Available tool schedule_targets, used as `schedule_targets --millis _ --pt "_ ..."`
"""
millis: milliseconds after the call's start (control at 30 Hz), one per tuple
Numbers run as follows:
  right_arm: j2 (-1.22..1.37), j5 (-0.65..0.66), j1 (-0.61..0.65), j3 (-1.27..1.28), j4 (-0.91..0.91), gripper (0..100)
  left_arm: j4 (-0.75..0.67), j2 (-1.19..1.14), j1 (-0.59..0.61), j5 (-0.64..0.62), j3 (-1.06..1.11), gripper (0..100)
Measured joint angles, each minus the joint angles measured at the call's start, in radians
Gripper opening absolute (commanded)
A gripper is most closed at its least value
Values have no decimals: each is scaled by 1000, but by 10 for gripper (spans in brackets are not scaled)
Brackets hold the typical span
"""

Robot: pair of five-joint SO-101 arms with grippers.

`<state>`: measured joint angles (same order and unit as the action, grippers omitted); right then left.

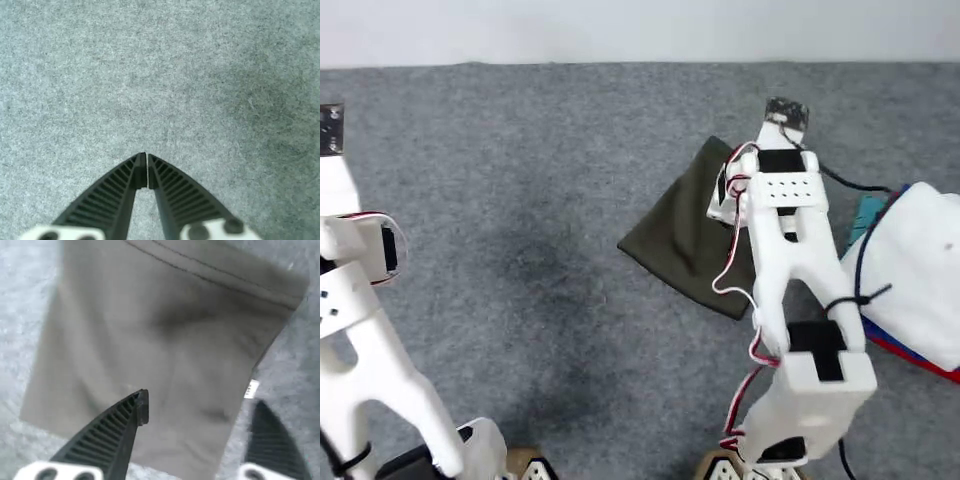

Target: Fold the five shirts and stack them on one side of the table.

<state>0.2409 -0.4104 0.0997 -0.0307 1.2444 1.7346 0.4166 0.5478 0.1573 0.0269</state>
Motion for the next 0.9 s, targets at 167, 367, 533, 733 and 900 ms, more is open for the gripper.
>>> schedule_targets --millis 167,367,533,733,900 --pt "101 -71 5 0 -63 469 0 0 0 0 0 13" --pt "236 -89 5 0 -189 354 0 0 0 0 0 13" --pt "288 -89 9 -15 -219 148 0 0 0 0 0 13" --pt "304 -72 -9 -66 -169 17 0 0 0 0 0 13" --pt "334 120 -12 -215 12 9 0 0 0 0 0 13"
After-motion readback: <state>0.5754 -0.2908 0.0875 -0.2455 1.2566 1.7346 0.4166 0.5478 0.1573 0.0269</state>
